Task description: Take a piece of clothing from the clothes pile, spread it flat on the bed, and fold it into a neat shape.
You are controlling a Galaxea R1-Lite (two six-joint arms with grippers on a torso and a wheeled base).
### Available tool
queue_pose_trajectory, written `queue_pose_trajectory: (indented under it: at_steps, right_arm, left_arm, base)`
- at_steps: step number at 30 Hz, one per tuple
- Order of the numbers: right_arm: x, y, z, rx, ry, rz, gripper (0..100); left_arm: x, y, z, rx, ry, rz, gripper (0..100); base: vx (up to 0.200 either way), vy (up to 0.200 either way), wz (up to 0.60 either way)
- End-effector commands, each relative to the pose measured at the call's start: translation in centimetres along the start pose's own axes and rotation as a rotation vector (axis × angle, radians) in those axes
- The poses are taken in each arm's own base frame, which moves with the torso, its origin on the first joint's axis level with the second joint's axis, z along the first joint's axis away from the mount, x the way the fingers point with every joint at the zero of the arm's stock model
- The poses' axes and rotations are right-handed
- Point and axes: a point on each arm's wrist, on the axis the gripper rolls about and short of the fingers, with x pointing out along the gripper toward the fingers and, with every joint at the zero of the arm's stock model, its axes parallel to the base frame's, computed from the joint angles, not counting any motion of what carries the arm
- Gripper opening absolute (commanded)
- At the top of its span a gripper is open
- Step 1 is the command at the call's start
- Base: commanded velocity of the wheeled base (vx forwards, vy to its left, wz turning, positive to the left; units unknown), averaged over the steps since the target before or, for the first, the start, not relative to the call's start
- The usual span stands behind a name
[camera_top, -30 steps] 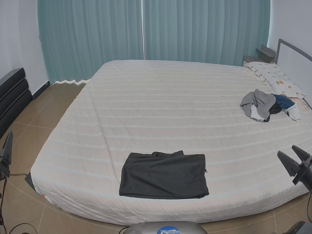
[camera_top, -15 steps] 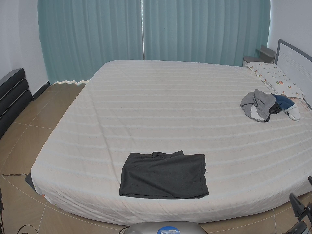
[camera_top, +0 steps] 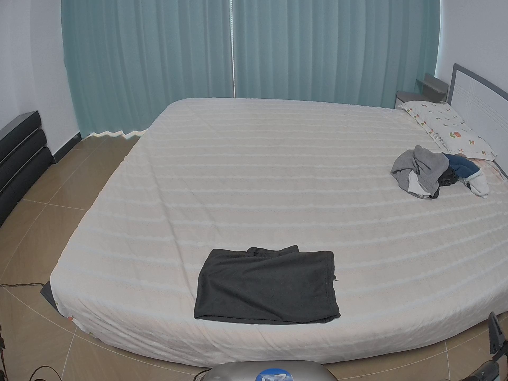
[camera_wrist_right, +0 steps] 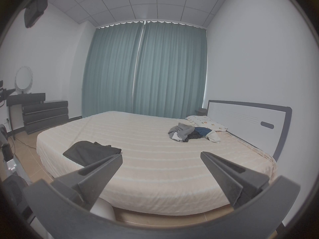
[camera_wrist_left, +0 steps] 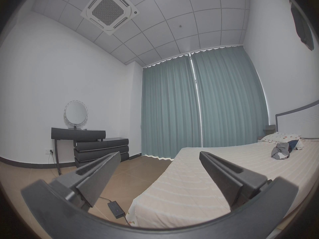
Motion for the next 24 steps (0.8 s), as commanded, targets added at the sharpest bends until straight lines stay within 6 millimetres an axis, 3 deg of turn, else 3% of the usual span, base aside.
queue_pose_trajectory:
  at_steps: [1,8,14,19,24]
  right_arm:
    - [0.0,0.3,-1.5,0.006,-0.02,-0.023,100]
    - [1.6,1.1,-2.8,-0.057,-0.206,0.136,100]
    - [1.7,1.2,-3.4,-0.052,-0.144,0.157,100]
    - [1.7,1.2,-3.4,0.016,-0.142,0.159,100]
    - [1.7,1.2,-3.5,0.091,-0.124,0.152,100]
  left_arm:
    - [0.2,-0.2,-0.6,0.011,0.027,-0.003,100]
    - [-0.4,0.0,-2.5,-0.006,0.005,-0.118,100]
    - [-0.1,-0.6,-5.4,0.015,0.047,-0.198,100]
    - [-0.1,-0.7,-5.4,-0.003,0.045,-0.246,100]
    - [-0.3,-0.9,-7.0,-0.002,0.198,-0.289,100]
  base:
    - [0.0,0.0,0.0]
    - [0.0,0.0,0.0]
    - [0.0,0.0,0.0]
    - [0.0,0.0,0.0]
    - [0.0,0.0,0.0]
